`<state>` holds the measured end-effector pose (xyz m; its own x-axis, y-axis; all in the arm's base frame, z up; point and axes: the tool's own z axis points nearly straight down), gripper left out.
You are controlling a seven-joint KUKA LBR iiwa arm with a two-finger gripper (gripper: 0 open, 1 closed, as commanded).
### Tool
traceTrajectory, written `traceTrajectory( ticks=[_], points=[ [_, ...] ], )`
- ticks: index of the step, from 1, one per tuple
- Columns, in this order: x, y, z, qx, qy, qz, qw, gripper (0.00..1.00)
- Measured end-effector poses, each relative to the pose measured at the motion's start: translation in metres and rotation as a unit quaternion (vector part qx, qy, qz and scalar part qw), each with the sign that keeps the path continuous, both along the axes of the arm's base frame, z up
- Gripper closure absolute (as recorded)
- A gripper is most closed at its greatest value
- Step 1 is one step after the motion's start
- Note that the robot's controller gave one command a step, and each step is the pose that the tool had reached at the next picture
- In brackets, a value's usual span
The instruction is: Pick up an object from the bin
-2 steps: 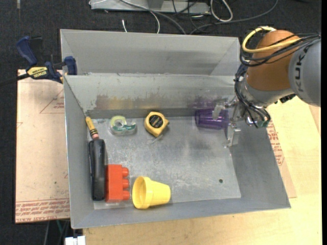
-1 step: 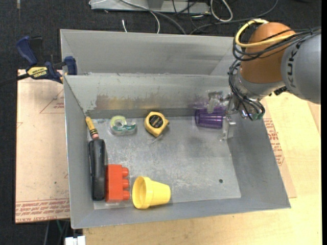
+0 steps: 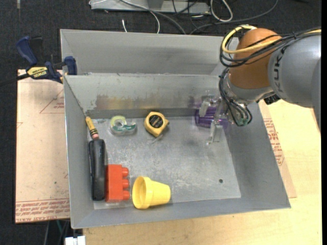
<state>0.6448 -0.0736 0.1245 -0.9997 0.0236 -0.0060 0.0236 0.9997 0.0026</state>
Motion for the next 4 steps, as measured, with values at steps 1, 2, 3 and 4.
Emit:
traceTrajectory(
  ticks=[1, 2, 3, 4],
  points=[
    [0.008, -0.012, -0.043, 0.005, -0.0146, -0.051, 0.9986, 0.00],
    [0.018, -0.023, -0.045, 0.011, -0.0136, -0.071, 0.9974, 1.00],
    [0.018, -0.023, -0.045, 0.010, -0.0133, -0.071, 0.9974, 1.00],
    [0.020, -0.022, 0.042, 0.011, -0.0175, -0.070, 0.9974, 1.00]
  ],
)
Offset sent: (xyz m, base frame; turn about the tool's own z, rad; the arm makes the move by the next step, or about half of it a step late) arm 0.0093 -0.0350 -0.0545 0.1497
